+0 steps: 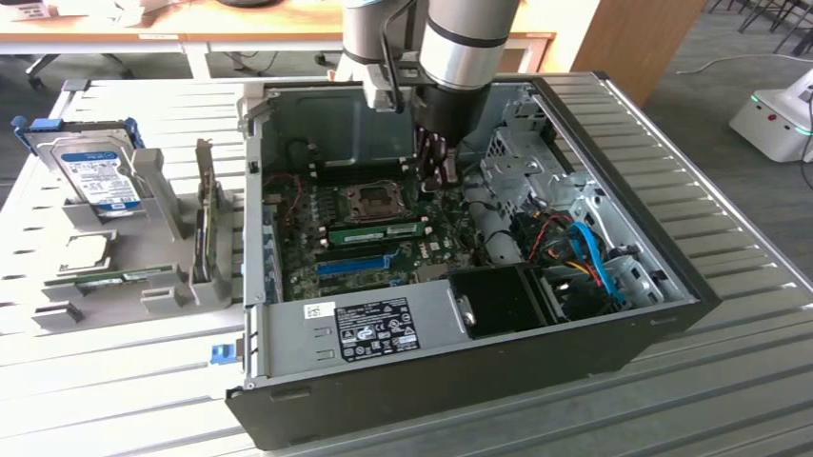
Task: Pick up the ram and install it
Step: 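Press down the ram until it locks into place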
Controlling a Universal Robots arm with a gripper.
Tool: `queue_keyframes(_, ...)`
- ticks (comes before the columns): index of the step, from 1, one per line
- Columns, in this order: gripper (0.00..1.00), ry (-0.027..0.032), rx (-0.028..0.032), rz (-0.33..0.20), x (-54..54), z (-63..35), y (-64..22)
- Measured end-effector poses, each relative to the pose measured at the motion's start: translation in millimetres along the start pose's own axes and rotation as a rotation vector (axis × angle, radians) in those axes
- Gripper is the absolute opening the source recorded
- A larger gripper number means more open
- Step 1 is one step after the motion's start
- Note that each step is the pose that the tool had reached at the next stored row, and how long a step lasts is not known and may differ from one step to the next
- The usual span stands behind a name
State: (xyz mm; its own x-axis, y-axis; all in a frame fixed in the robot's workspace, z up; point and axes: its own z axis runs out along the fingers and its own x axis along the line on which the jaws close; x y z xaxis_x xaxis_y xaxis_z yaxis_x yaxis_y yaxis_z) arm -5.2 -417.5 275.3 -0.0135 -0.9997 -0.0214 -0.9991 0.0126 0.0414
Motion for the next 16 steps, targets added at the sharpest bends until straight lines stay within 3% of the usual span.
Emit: queue_keyframes(16, 0.11, 0.0001, 0.0, 0.0, 0.3, 13.7, -0.6)
